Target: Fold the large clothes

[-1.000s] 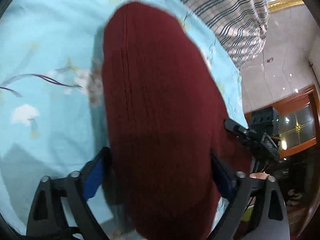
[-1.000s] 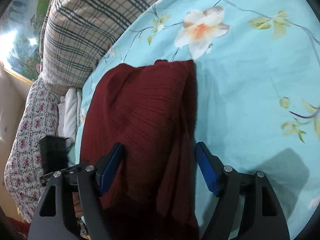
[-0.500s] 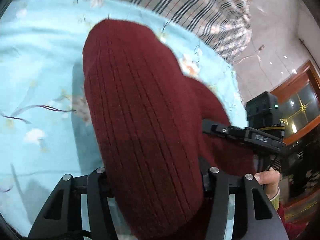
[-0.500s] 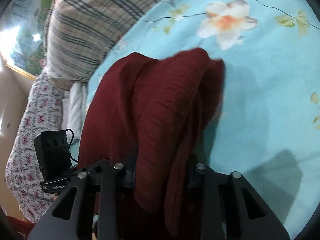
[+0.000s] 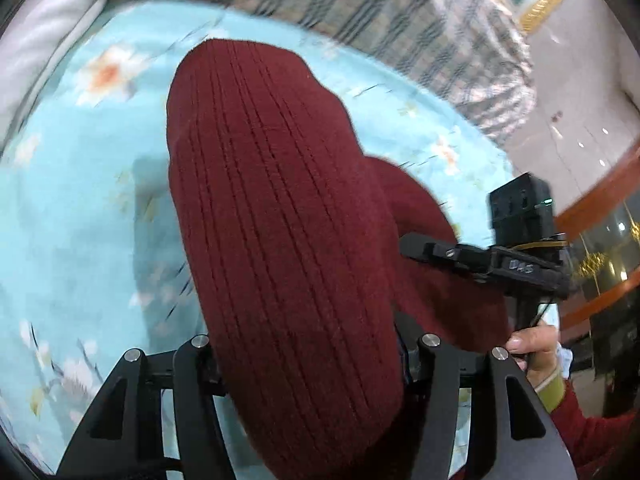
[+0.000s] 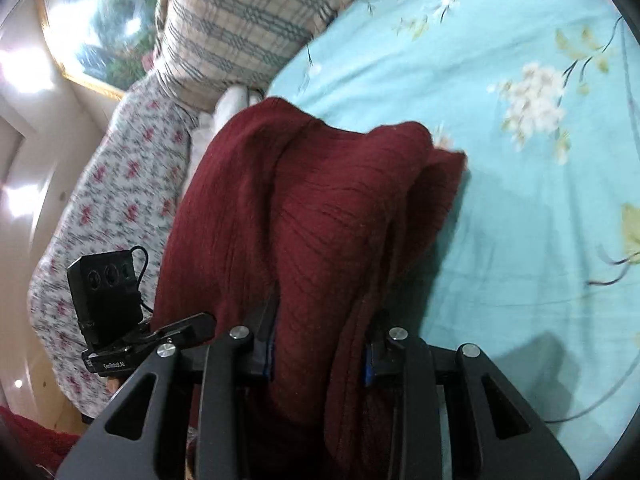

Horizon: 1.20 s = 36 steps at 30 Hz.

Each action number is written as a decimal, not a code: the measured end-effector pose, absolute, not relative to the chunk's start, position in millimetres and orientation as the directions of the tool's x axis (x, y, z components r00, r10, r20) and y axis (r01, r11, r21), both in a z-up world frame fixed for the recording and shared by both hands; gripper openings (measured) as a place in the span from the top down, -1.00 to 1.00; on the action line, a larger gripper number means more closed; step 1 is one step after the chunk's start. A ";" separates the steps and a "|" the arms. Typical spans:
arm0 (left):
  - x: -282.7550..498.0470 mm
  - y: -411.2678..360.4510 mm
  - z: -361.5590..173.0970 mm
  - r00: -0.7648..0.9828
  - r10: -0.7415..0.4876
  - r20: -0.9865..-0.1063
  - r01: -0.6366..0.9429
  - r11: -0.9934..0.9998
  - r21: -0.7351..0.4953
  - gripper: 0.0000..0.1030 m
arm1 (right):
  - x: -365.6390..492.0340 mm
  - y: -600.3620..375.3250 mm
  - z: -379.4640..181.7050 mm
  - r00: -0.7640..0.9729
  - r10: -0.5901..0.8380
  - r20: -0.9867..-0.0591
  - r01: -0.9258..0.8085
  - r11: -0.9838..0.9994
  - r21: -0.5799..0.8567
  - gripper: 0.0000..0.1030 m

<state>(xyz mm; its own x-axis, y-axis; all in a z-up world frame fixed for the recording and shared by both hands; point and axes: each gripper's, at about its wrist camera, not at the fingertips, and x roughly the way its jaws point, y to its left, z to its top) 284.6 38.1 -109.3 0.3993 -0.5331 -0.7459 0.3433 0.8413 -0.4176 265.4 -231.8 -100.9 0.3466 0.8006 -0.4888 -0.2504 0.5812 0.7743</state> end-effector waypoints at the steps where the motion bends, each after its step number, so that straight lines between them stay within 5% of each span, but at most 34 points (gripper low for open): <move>1: 283.9 42.5 -120.1 0.400 -0.525 -0.751 0.329 0.848 -0.416 -0.23 | 262.1 -228.2 -105.6 0.347 0.789 -0.507 -0.246 0.598 0.763 0.38; 5: 283.4 56.0 -138.9 0.413 -0.551 -0.725 0.290 0.834 -0.469 -0.47 | 259.3 -227.1 -118.3 0.353 0.765 -0.539 -0.223 0.629 0.745 0.31; 10: 277.0 50.9 -125.2 0.428 -0.507 -0.748 0.288 0.861 -0.419 -0.53 | 258.0 -236.6 -113.2 0.376 0.728 -0.573 -0.195 0.667 0.719 -0.07; 15: 252.3 68.1 -90.2 0.540 -0.441 -0.717 0.274 0.897 -0.346 -0.52 | 257.4 -257.1 -94.4 0.467 0.694 -0.548 -0.171 0.679 0.714 -0.08; 18: 232.0 76.6 -65.3 0.624 -0.444 -0.643 0.307 0.896 -0.322 -0.32 | 268.1 -252.4 -88.1 0.473 0.679 -0.562 -0.171 0.697 0.697 -0.08; 20: 224.9 76.0 -57.8 0.623 -0.492 -0.609 0.360 0.871 -0.335 0.00 | 276.6 -244.7 -90.7 0.466 0.669 -0.579 -0.169 0.709 0.684 0.05; 22: 222.8 67.8 -56.9 0.601 -0.523 -0.604 0.406 0.851 -0.333 0.31 | 283.8 -236.0 -94.4 0.448 0.660 -0.603 -0.165 0.724 0.669 0.68; 24: 216.7 60.7 -62.0 0.568 -0.539 -0.622 0.452 0.836 -0.312 0.42 | 282.9 -242.2 -89.1 0.476 0.670 -0.570 -0.174 0.707 0.686 0.80; 29: 228.9 35.6 -98.3 0.481 -0.577 -0.660 0.487 0.802 -0.346 0.50 | 283.2 -260.7 -93.5 0.510 0.627 -0.590 -0.108 0.726 0.679 0.87; 36: 217.8 37.9 -83.3 0.476 -0.604 -0.639 0.503 0.783 -0.366 0.56 | 267.9 -258.0 -57.1 0.565 0.565 -0.601 -0.122 0.778 0.616 0.67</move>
<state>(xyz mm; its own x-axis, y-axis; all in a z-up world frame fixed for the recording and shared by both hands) 217.8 37.9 -83.3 0.4759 -0.6043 -0.6391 0.5033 0.7830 -0.3656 267.9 -258.0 -57.1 0.5654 0.5647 -0.6013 -0.1219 0.7781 0.6162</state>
